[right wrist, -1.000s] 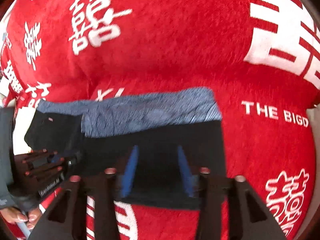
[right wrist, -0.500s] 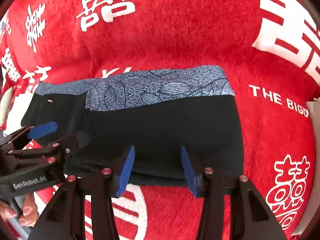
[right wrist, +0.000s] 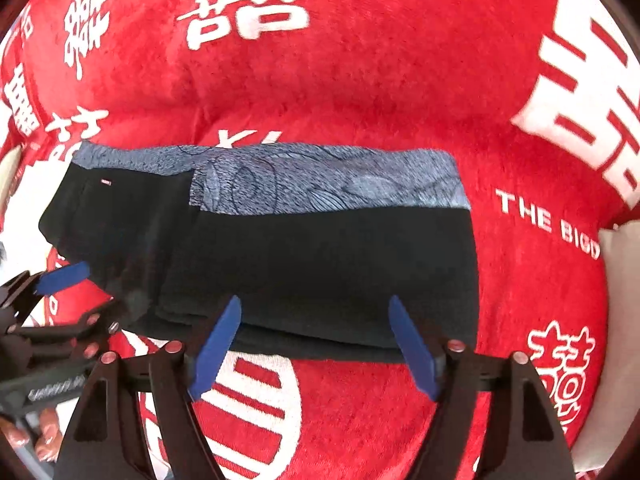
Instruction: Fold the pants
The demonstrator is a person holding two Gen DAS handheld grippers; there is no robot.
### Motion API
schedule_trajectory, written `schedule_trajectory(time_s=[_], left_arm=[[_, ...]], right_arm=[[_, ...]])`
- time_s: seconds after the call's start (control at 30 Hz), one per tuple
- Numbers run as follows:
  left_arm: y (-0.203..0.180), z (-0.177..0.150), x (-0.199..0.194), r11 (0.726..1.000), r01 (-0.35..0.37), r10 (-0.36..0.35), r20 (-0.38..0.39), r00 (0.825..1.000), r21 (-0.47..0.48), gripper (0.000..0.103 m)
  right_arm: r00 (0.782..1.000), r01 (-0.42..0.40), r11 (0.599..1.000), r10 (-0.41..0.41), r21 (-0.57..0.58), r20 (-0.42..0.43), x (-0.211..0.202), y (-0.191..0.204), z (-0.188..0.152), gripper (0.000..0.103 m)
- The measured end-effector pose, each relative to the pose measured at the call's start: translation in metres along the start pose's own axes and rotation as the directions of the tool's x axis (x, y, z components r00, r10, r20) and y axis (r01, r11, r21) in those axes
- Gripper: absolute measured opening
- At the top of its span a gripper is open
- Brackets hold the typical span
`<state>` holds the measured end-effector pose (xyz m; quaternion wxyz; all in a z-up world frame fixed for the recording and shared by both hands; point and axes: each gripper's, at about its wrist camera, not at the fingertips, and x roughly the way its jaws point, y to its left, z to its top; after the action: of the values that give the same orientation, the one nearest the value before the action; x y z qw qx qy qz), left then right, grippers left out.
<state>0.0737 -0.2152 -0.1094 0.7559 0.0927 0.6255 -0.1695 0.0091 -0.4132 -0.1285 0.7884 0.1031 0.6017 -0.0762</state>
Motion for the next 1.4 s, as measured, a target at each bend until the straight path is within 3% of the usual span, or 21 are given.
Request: schedule_trajectory(time_s=[0.2, 0.43, 0.83, 0.97, 1.13, 1.27, 1.33, 1.4], left_arm=[[0.039, -0.022, -0.002, 0.996, -0.017, 0.016, -0.014, 1.000, -0.082, 0.091], [0.080, -0.035, 0.002, 0.992, -0.001, -0.005, -0.040, 0.999, -0.128, 0.091], [0.139, -0.026, -0.001, 0.990, -0.006, 0.000, -0.043, 0.999, -0.141, 0.091], [0.154, -0.024, 0.001, 0.989, -0.021, 0.014, -0.045, 0.999, -0.144, 0.091], [0.174, -0.023, 0.008, 0.982, 0.004, -0.017, -0.066, 0.998, -0.191, 0.091], [0.191, -0.024, 0.004, 0.970, 0.042, -0.049, -0.023, 0.999, -0.239, 0.091], [0.201, -0.022, 0.001, 0.961, 0.061, -0.062, 0.005, 0.998, -0.269, 0.091], [0.213, -0.020, 0.000, 0.946, 0.091, -0.085, 0.032, 0.996, -0.310, 0.091]], right_arm=[[0.990, 0.081, 0.990, -0.093, -0.113, -0.107, 0.044, 0.030, -0.001, 0.080], [0.986, 0.132, 0.988, -0.139, -0.081, -0.092, 0.047, 0.033, -0.002, 0.084], [0.962, 0.250, 0.967, -0.254, -0.056, -0.098, 0.058, 0.044, 0.006, 0.092], [0.952, 0.282, 0.958, -0.286, -0.054, -0.106, 0.058, 0.048, 0.008, 0.093], [0.931, 0.347, 0.935, -0.353, -0.075, -0.096, 0.057, 0.057, 0.008, 0.097], [0.917, 0.378, 0.921, -0.387, -0.097, -0.096, 0.052, 0.065, 0.010, 0.097], [0.931, 0.350, 0.933, -0.356, -0.080, -0.085, 0.043, 0.067, 0.012, 0.097], [0.962, 0.267, 0.962, -0.269, -0.049, -0.046, 0.028, 0.076, 0.014, 0.097]])
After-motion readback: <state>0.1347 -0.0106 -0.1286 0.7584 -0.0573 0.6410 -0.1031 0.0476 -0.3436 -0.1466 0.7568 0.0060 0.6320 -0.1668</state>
